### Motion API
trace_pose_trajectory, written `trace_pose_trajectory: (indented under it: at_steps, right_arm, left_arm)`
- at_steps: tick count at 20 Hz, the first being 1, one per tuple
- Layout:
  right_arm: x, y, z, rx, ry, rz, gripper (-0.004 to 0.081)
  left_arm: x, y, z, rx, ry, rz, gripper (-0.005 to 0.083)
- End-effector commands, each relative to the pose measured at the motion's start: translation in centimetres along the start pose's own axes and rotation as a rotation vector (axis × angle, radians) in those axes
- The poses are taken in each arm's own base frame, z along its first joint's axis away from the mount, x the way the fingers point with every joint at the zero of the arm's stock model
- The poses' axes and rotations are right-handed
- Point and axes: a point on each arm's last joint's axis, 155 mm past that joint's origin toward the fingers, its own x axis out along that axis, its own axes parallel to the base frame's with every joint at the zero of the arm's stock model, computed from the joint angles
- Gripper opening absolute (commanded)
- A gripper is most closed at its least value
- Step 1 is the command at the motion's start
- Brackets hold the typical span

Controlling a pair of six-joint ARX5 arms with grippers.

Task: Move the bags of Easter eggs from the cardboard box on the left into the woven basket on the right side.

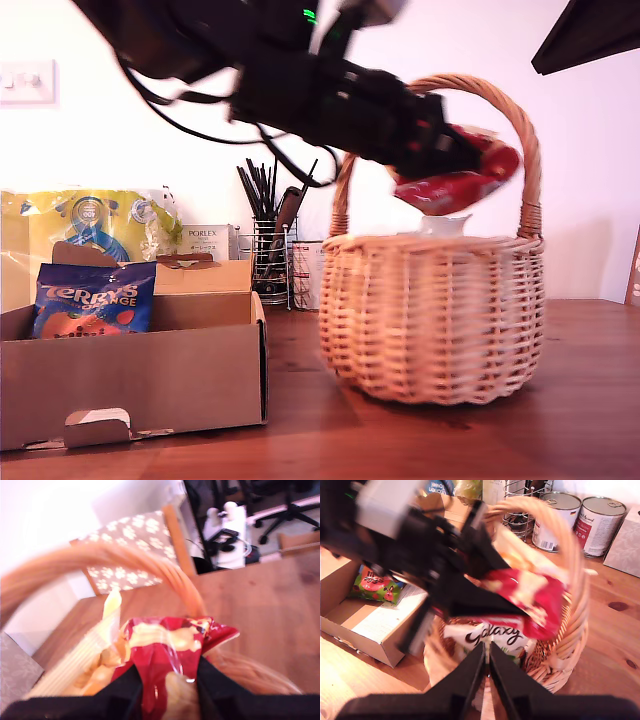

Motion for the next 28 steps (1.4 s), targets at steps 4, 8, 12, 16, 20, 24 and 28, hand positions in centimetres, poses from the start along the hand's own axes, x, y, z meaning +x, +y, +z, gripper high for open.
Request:
trace_pose_trajectory:
  at_steps: [4, 8, 12, 16, 20, 24, 28]
  right_arm:
    - [-0.4, -0.1, 0.9, -0.002, -0.025, -0.005, -0.0013]
    - [-0.5, -0.1, 1.0, -0.003, -0.030, -0.005, -0.0013]
    - [-0.6, -0.1, 1.0, -0.002, -0.031, -0.003, -0.0013]
    - [-0.6, -0.1, 1.0, -0.002, -0.030, -0.003, -0.0013]
    - [-0.6, -0.1, 1.0, -0.002, -0.030, -0.003, -0.0013]
    - [-0.6, -0.1, 1.0, -0.002, -0.030, -0.003, -0.0013]
    - [-0.6, 0.0, 1.0, -0.003, -0.030, -0.002, -0.0013]
  left_arm:
    - [0.7, -0.5, -4.4, -0.041, 0.128, 0.023, 0.0259]
    - [0.5, 0.8, -5.0, -0.039, 0.161, 0.093, 0.0460]
    - [0.6, 0.4, -4.0, -0.030, 0.150, 0.103, 0.0460]
    - [0.8, 1.5, -2.8, -0.061, 0.151, 0.187, 0.0460]
    - [0.9, 2.6, -1.7, -0.215, 0.124, 0.274, 0.0407]
    - [0.9, 0.9, -3.6, -0.259, 0.210, 0.206, 0.0297]
    - [1.1, -0.3, -3.1, -0.366, 0.206, 0.160, 0.0309]
